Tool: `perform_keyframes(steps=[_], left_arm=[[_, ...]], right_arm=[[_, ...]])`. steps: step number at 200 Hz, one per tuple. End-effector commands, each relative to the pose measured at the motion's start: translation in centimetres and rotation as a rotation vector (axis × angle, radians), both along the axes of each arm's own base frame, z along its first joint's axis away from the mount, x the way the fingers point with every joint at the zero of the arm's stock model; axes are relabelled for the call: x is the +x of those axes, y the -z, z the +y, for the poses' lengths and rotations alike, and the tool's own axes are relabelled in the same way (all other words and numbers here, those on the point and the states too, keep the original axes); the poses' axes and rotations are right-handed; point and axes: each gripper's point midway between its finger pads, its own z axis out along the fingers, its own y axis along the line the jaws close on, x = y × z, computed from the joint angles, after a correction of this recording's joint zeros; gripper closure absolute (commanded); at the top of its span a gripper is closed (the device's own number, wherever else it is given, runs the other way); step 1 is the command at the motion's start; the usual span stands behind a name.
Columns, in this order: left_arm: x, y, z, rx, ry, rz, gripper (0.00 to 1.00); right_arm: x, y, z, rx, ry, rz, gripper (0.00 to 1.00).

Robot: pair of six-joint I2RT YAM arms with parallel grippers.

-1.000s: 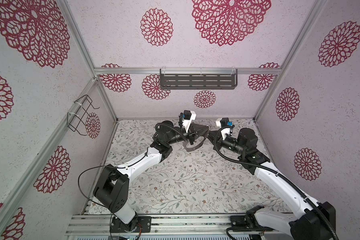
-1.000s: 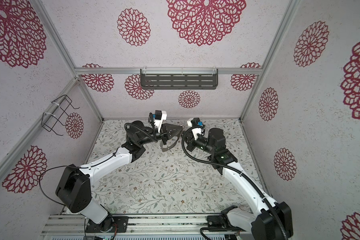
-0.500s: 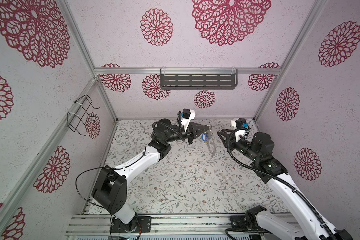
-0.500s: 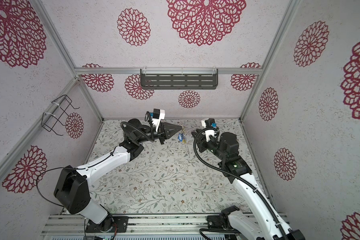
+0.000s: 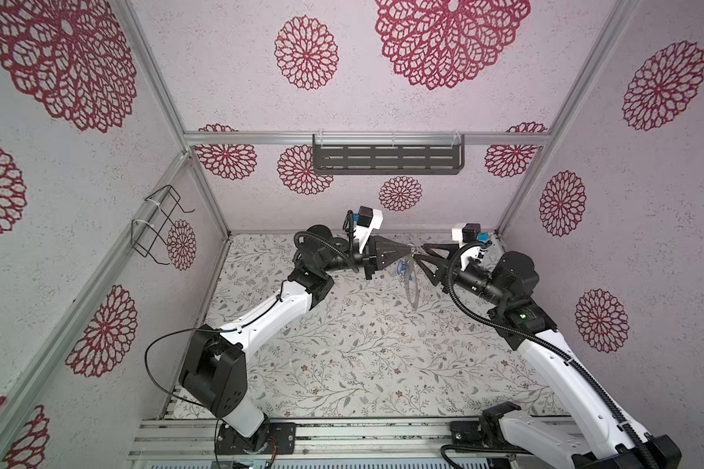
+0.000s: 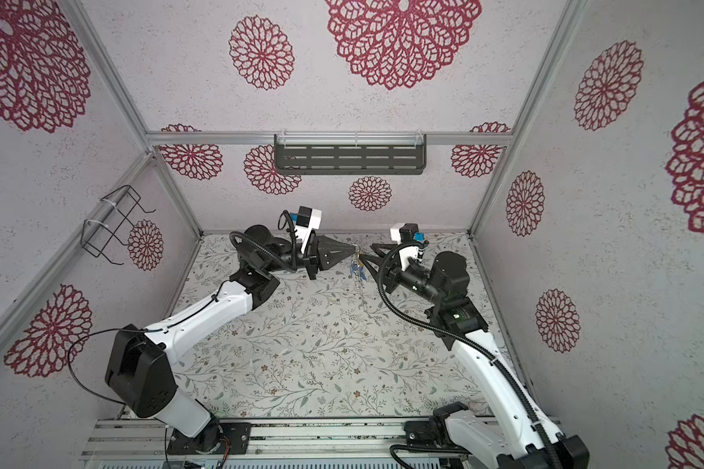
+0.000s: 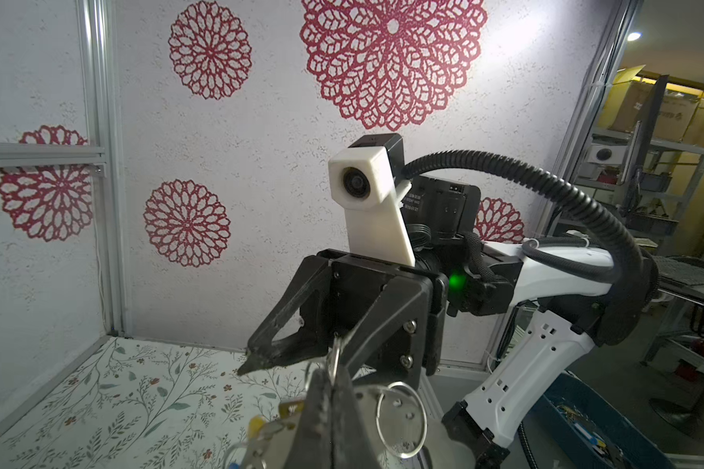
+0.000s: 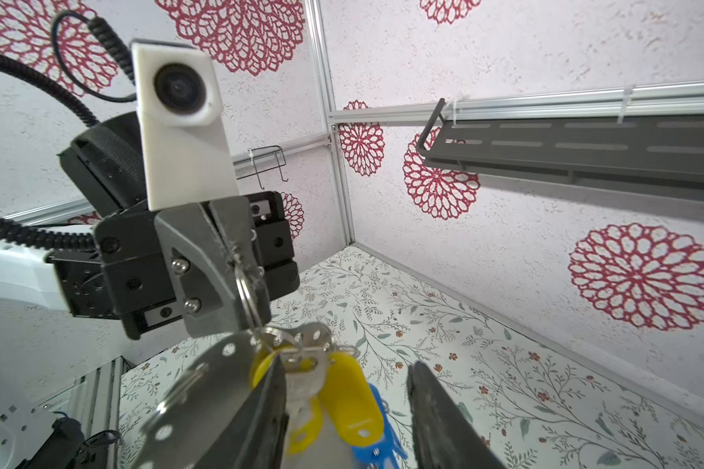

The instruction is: Remove the keys from the keyring

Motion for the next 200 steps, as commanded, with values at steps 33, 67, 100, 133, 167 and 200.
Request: perform_keyframes(steps=[33, 67, 100, 133, 167, 200], left_arm=[[0.2, -1.0, 0.4, -0.017, 0.013, -0.012, 1.0], [0.4, -1.0, 0.5, -0.019, 0.011, -0.007, 1.0], [0.6, -1.0, 0.3, -0.023, 0.019, 0.002, 1.0], [0.7, -1.1, 0.2, -0.031, 0.032, 0.014, 1.0], [0.6, -1.2, 0.2, -0.033, 0.033, 0.014, 1.0], [0.8, -1.2, 0.1, -0.033, 0.029, 0.016, 1.0]], right_arm=[[-1.6, -4.4, -0.5, 0.06, -0.051, -0.109, 0.52], [-1.1, -4.9, -1.9, 0.057, -0.014, -0.108, 0.55], [-1.6, -5.7, -1.2, 0.106, -0.099, -0.102, 0.53], [-1.1, -5.6, 0.0, 0.137, -0.192, -0.054, 0.52], [-1.2, -5.6, 0.6, 0.136, -0.222, -0.047, 0.57], [-0.9, -4.7, 1.1, 0.133, -0.24, -0.017, 0.66]])
